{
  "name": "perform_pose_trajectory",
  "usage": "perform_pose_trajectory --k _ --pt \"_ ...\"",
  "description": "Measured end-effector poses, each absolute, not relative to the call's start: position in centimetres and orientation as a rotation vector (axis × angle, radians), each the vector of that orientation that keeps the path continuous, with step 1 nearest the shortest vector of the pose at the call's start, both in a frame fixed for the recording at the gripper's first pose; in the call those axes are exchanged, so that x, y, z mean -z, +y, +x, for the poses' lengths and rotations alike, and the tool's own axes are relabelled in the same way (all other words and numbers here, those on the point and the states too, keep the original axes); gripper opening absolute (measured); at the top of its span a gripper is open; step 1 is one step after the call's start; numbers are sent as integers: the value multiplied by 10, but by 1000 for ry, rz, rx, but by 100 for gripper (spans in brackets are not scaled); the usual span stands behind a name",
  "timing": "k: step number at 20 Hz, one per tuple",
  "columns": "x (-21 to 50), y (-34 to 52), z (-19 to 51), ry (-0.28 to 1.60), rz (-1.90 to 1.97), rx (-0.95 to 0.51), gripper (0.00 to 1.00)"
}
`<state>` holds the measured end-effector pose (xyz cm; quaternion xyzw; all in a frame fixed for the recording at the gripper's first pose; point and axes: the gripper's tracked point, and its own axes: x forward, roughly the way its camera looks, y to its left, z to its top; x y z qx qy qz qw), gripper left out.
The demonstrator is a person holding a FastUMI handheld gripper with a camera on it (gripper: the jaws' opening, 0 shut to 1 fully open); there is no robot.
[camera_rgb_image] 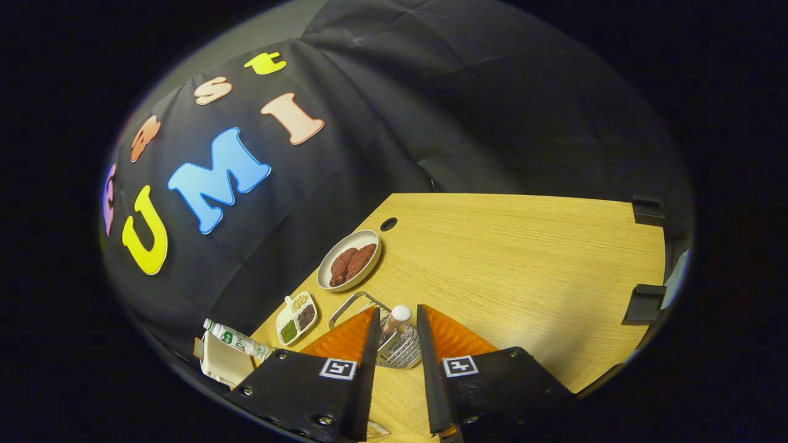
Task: Take the plate from the dish rack, then take the spoon from the basket and place it into the plate.
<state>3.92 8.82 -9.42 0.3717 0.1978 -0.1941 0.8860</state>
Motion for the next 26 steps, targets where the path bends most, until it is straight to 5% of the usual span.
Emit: perform_pose_trajectory --k 3,5,7,26 --pt "100 89 51 423 775 382 36" --pt "93 88 47 420 756 387 16" --pt "88 95 53 413 747 363 9" --pt "-21 110 43 310 460 311 9"
